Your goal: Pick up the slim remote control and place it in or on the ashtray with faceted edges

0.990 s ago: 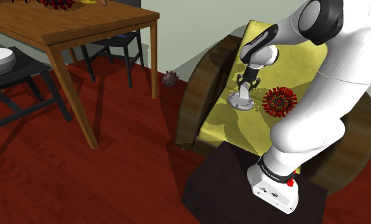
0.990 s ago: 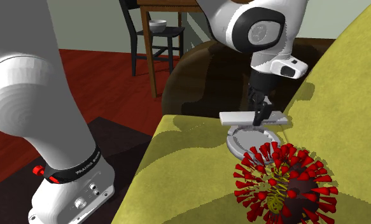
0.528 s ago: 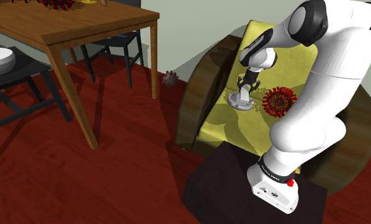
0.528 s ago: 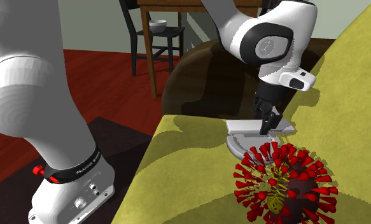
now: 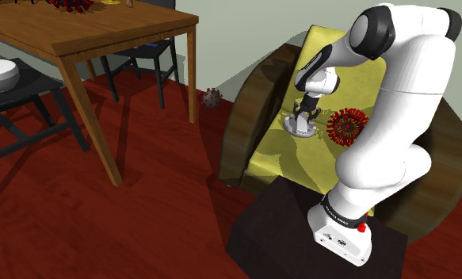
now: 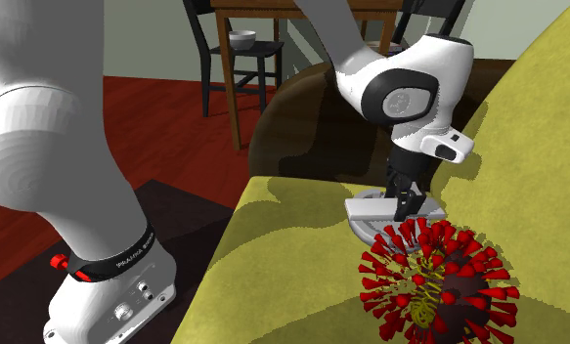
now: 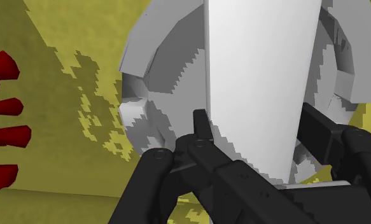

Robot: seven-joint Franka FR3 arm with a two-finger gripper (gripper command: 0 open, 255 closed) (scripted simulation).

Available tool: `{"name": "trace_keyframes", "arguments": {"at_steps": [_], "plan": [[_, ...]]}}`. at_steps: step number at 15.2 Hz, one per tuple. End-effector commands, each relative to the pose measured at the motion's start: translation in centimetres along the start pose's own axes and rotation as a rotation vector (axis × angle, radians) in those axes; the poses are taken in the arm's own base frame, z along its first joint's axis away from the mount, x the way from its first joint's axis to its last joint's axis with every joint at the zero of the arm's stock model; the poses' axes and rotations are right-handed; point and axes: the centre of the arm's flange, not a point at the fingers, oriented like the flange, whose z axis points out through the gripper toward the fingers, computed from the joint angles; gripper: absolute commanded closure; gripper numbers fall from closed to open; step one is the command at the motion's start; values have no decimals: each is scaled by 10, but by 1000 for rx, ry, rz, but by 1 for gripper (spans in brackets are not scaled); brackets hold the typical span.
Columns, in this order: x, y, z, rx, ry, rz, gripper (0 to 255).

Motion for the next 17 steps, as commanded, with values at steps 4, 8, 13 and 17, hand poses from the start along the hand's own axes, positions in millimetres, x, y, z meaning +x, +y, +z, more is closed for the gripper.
{"name": "trace_keyframes", "arguments": {"at_steps": [4,8,13,17], "plan": [[0,-1,6,0,1,0,255],[0,-1,6,0,1,0,0],[0,-1,6,0,1,0,0],[0,-1,-44,0,1,0,0]]}}
